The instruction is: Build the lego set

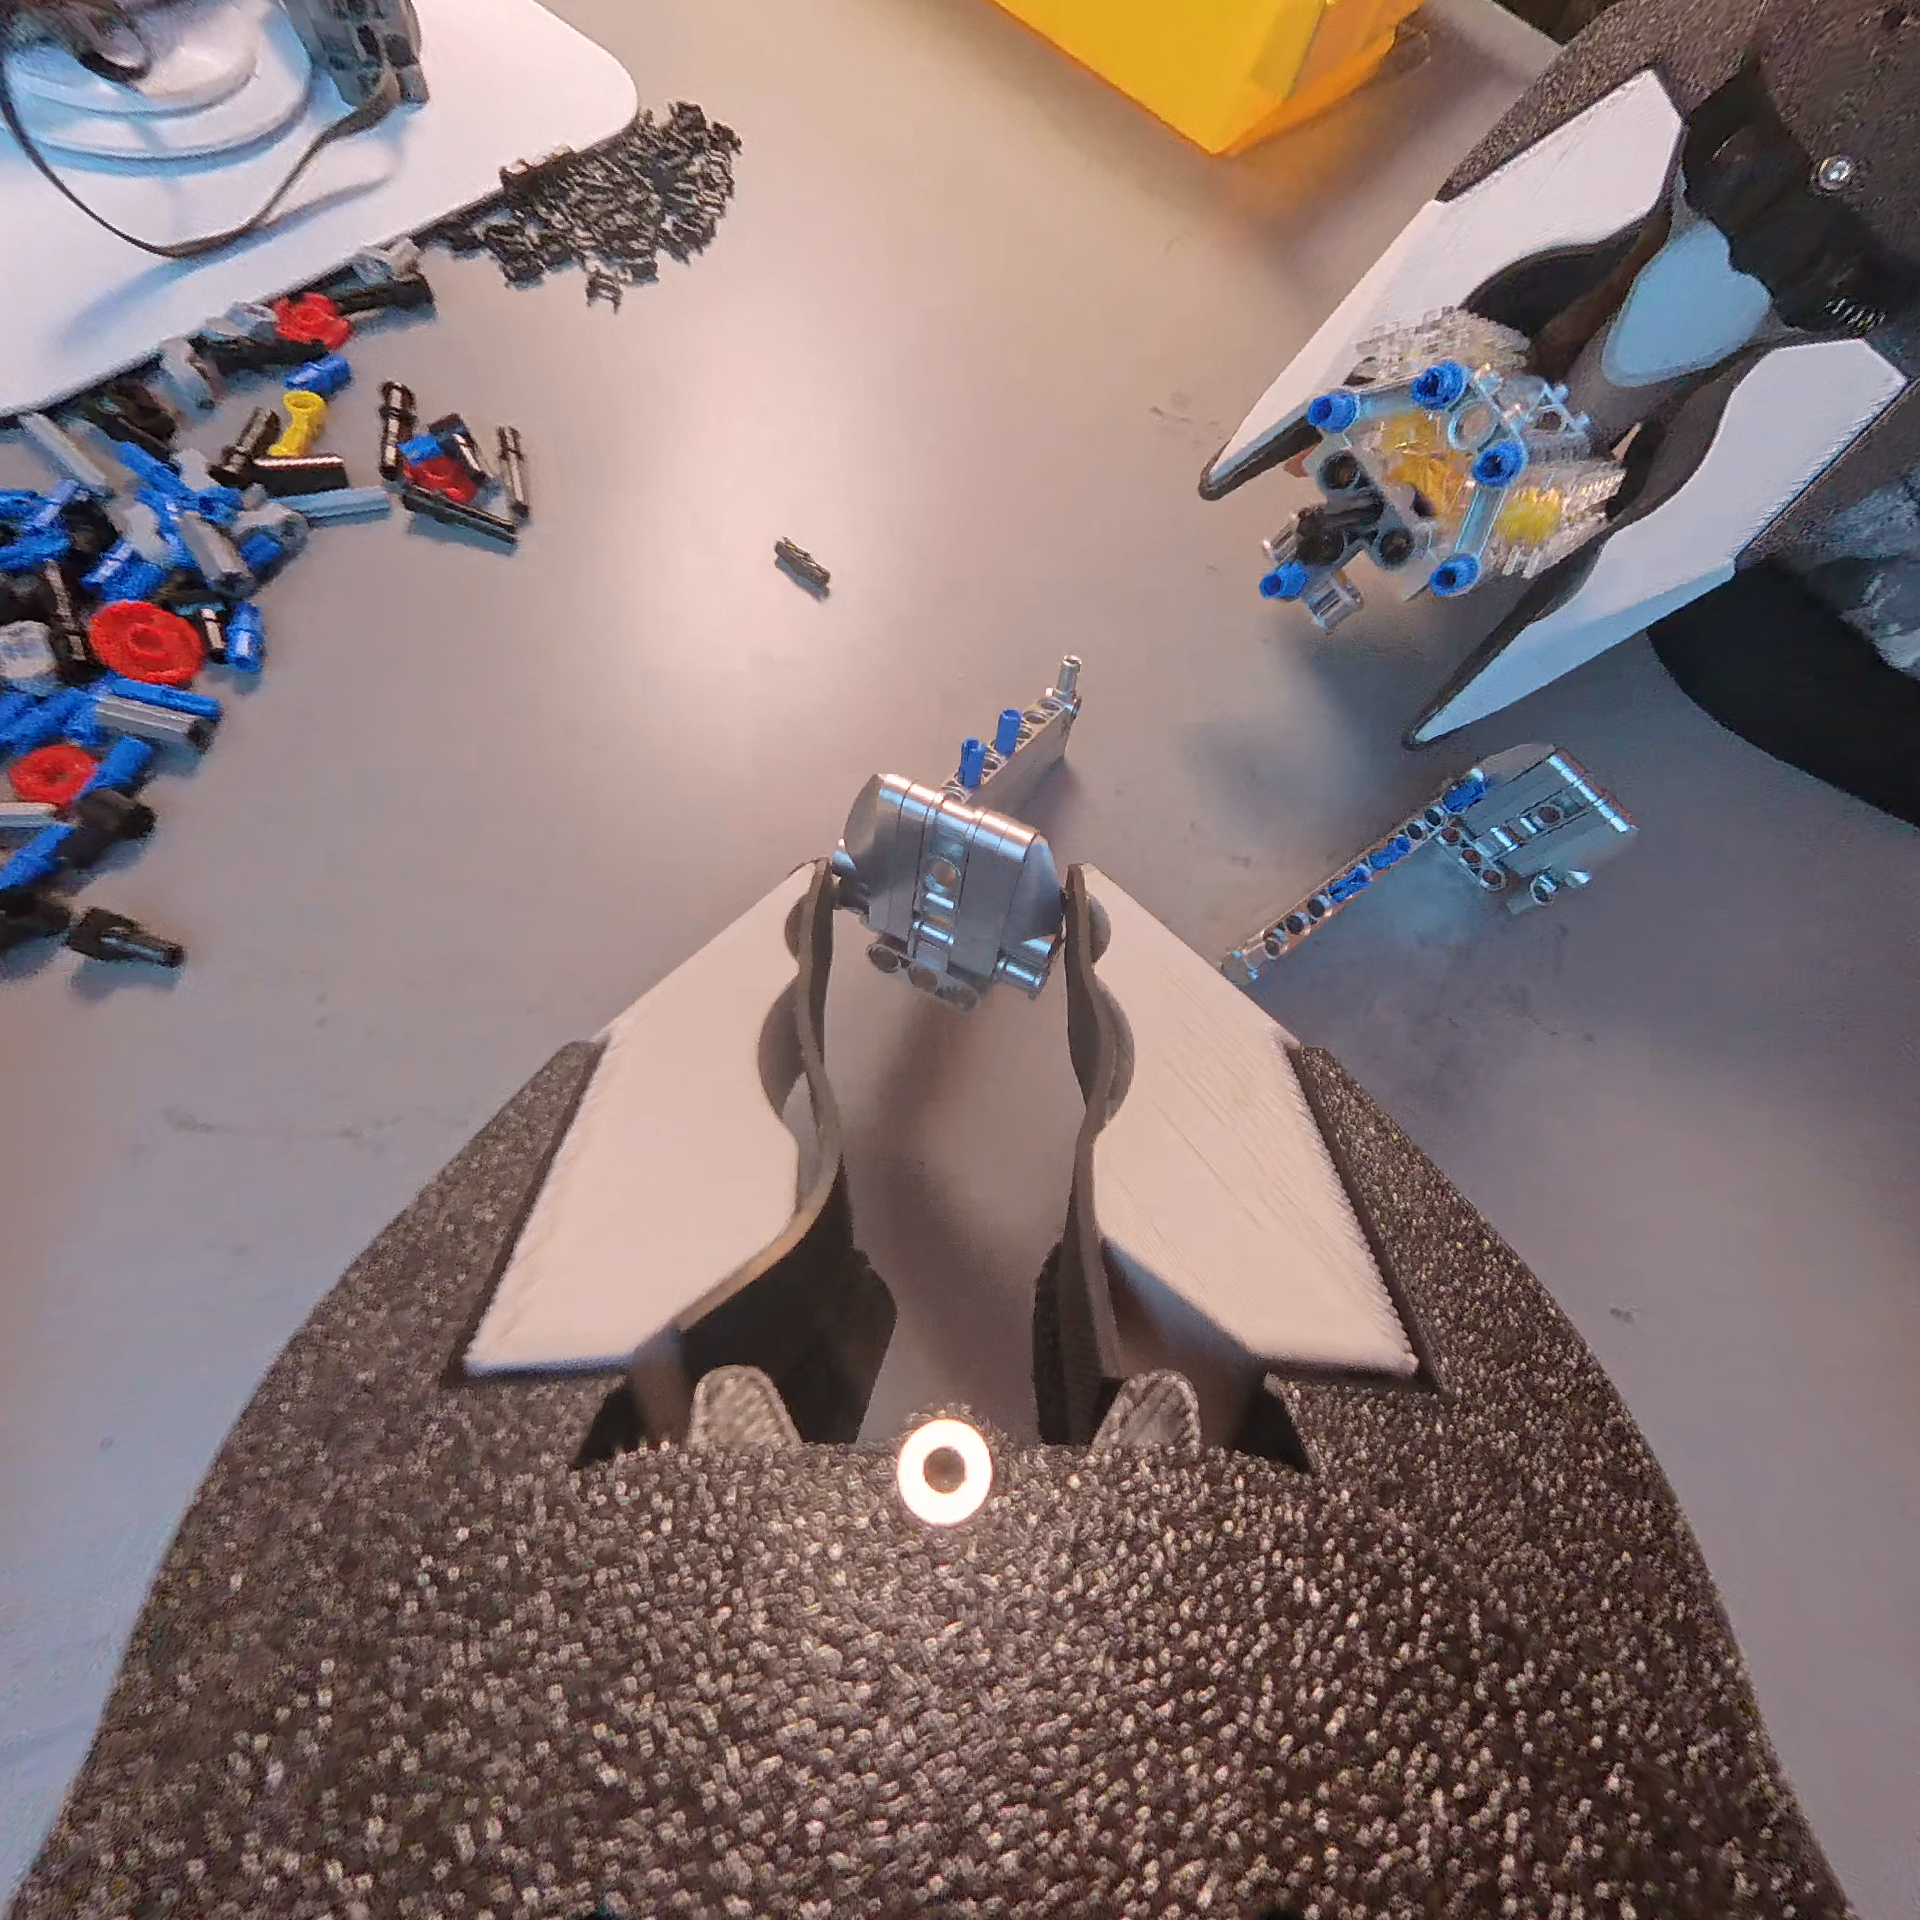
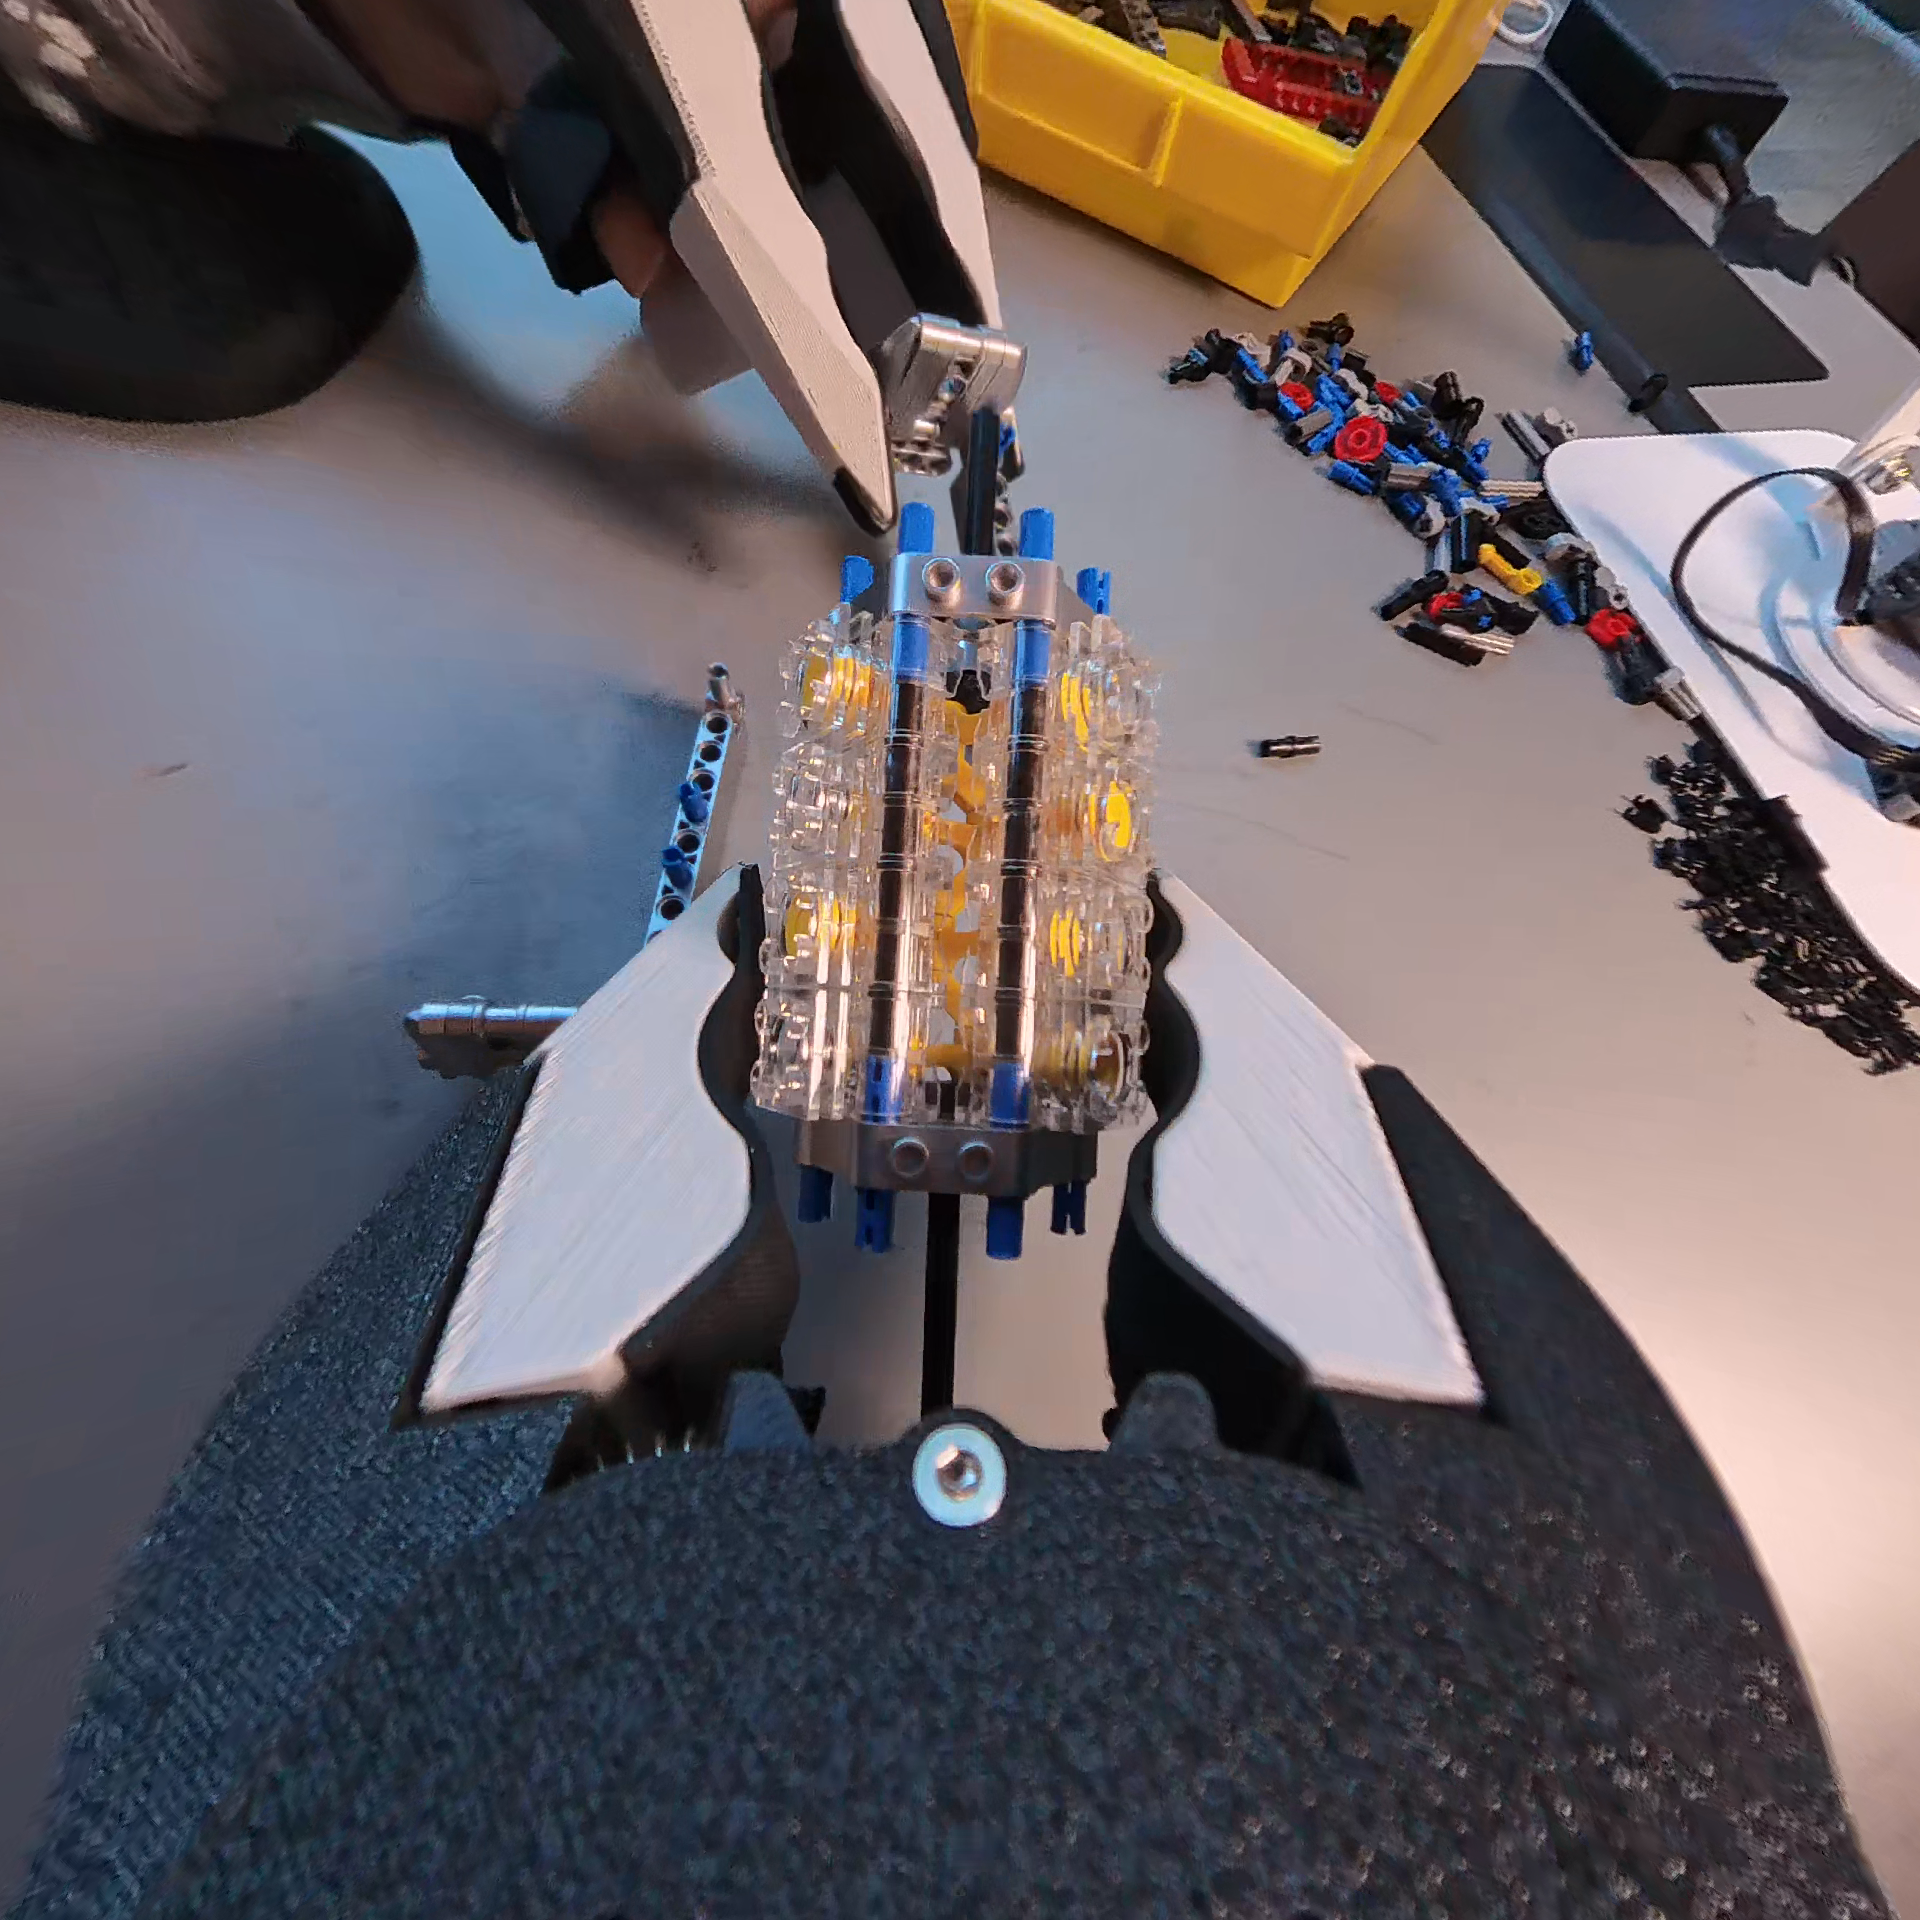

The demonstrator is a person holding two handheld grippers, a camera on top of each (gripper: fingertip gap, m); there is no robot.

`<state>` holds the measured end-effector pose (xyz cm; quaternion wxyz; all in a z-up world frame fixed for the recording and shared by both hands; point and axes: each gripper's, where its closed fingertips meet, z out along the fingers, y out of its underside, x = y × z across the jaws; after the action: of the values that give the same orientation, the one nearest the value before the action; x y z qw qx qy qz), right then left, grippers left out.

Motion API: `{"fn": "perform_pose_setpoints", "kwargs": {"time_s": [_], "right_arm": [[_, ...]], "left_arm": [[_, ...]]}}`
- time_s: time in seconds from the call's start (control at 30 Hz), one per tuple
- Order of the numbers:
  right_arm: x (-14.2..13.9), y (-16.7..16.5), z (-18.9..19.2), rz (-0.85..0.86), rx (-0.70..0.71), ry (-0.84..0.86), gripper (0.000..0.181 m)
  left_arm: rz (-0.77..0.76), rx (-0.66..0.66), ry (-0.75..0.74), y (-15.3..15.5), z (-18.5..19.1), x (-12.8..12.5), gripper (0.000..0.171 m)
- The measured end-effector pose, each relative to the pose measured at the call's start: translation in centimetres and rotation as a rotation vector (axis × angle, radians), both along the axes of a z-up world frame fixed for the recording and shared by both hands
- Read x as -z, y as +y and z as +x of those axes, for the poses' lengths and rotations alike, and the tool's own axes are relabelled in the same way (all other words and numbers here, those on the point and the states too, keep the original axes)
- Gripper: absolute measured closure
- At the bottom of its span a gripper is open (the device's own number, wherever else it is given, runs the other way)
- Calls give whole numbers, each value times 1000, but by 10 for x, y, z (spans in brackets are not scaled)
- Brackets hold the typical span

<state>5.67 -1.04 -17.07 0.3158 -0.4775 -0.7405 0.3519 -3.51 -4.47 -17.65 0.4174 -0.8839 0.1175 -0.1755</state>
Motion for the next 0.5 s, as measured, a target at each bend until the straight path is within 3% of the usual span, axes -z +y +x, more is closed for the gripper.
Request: {"fn": "perform_pose_setpoints", "kwargs": {"time_s": [0.17,0.33,0.5], "right_arm": [[17,-3,3,66,-32,-79,112],[27,-3,9,97,-55,-129,112],[32,-6,9,107,-78,-152,112]], "left_arm": [[-76,79,31,-5,22,22,129],[22,215,61,-13,27,11,116],[107,330,96,-21,22,9,114]]}}
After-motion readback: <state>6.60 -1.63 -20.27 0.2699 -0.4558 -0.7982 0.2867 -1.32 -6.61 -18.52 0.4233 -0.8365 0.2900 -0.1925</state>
